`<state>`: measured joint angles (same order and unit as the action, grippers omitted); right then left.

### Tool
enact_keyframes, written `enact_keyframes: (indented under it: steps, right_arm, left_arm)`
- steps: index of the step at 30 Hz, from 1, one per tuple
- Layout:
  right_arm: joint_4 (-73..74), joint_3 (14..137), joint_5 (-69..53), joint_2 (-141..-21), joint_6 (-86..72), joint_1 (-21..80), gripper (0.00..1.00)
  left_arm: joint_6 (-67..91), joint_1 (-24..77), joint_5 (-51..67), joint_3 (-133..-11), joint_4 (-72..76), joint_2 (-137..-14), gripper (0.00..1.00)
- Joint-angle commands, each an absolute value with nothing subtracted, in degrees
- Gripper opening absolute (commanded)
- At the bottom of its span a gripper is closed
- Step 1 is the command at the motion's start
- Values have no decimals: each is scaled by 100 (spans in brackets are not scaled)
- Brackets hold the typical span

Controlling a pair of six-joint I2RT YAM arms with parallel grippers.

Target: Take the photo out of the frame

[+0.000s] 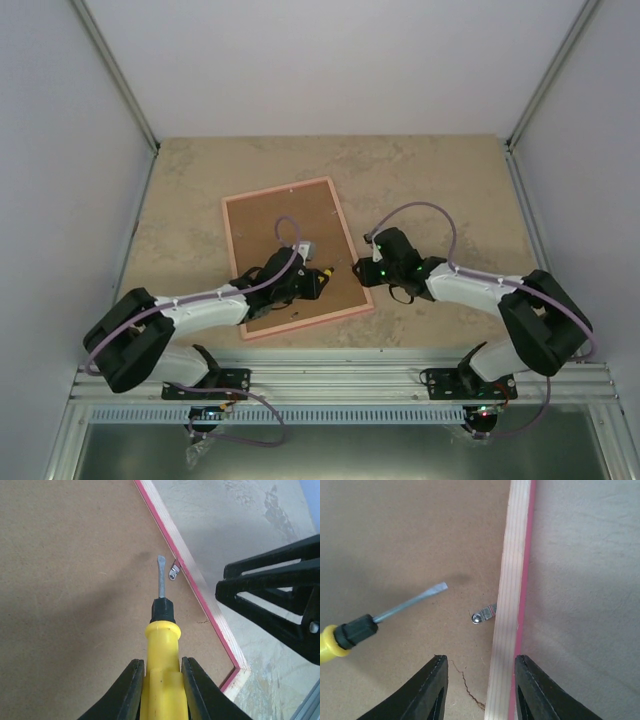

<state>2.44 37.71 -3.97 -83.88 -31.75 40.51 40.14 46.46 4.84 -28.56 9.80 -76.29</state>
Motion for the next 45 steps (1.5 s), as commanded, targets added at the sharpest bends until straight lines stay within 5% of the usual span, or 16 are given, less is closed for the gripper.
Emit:
enact_keyframes:
  steps: [1, 15, 31, 45]
  right_arm:
    - [561, 3977, -586, -8444, -2586, 3974, 38]
    - [404, 4050, -1034, -9057, -2259, 3744, 34]
    - [104, 3808, -977, -9183, -2817, 3769, 5]
    - [22, 3688, -980, -9202, -3082, 3814, 1]
  left_arm:
    - [4073, 4760, 446, -3069, 1162, -7773, 0]
    - [4006, 4886, 311, -3411, 850, -8069, 0]
    - [4068, 5144, 279, -3592, 717, -8352, 0]
    - [4300, 5177, -285, -3754, 425, -8657, 0]
